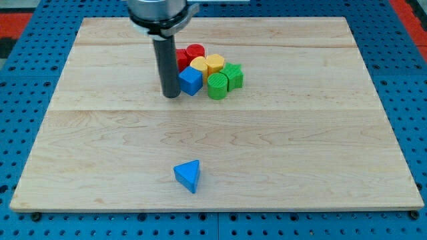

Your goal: Push the blue triangle slightly to the left

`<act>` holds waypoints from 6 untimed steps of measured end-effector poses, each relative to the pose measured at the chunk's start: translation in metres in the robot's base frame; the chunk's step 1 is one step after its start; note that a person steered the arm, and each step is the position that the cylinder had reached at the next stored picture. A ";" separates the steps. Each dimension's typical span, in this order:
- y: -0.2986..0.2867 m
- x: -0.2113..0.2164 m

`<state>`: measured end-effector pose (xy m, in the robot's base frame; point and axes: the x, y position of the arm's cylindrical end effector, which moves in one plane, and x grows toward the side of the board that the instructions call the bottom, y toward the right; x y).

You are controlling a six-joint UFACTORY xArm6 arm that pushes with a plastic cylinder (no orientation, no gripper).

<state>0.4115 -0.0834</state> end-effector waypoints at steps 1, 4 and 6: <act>0.022 0.030; 0.074 0.148; 0.020 0.160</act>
